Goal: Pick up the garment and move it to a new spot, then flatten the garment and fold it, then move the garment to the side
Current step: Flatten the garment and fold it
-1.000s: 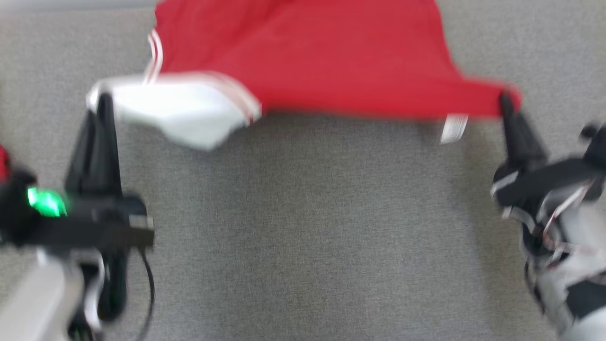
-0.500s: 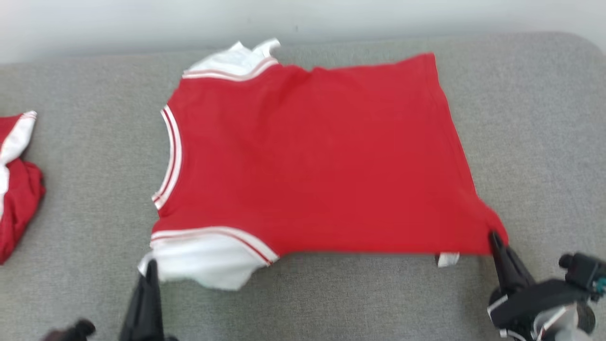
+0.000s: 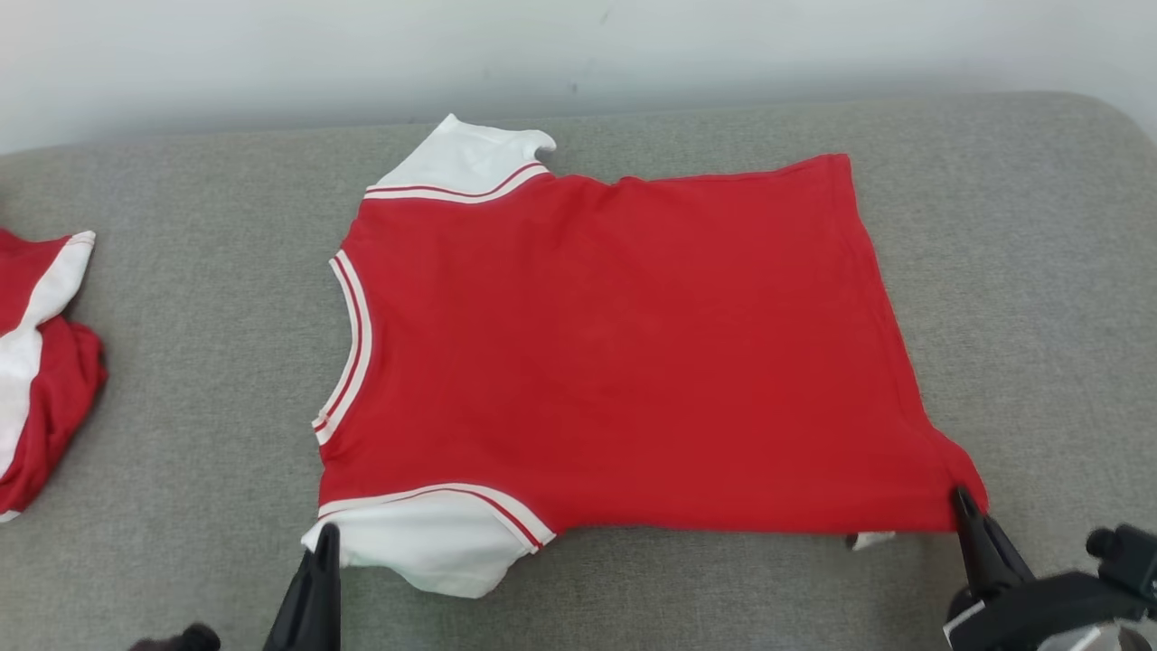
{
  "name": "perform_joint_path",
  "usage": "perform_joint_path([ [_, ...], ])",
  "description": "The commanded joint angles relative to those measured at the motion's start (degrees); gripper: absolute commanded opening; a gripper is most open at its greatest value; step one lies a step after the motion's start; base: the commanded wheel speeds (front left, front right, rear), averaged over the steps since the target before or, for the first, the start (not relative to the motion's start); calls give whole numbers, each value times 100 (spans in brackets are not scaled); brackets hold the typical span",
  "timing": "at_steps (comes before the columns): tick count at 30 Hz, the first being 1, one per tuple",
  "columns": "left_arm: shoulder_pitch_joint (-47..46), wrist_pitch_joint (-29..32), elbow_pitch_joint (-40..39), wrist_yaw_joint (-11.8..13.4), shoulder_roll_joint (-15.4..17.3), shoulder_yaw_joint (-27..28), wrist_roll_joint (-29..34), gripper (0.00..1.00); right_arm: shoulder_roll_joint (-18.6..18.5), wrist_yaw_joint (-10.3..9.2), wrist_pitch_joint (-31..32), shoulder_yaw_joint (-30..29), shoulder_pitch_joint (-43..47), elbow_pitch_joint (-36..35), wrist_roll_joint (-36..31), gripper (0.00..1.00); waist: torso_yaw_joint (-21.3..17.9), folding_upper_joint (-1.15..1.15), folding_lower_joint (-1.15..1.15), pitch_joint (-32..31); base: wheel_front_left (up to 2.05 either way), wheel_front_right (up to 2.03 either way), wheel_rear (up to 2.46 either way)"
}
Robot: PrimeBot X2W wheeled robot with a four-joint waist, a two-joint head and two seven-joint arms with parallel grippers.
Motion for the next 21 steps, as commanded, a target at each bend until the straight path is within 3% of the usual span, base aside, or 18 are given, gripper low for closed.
perform_joint_path([
  [1,-121,42,34,-36,68,4,55,0,58,-13,42,10,-140,-41,-28,0,-66,0,0,-16,0,0,0],
  [9,-1117,474,456,-301,353,-92,209,0,133,-13,346,176,-840,190,55,0,-207,0,0,51,0,0,0],
  [21,-2743,759,1810,-756,302,-181,215,0,96,-13,604,146,-2040,1000,-3,0,-214,0,0,256,0,0,0],
])
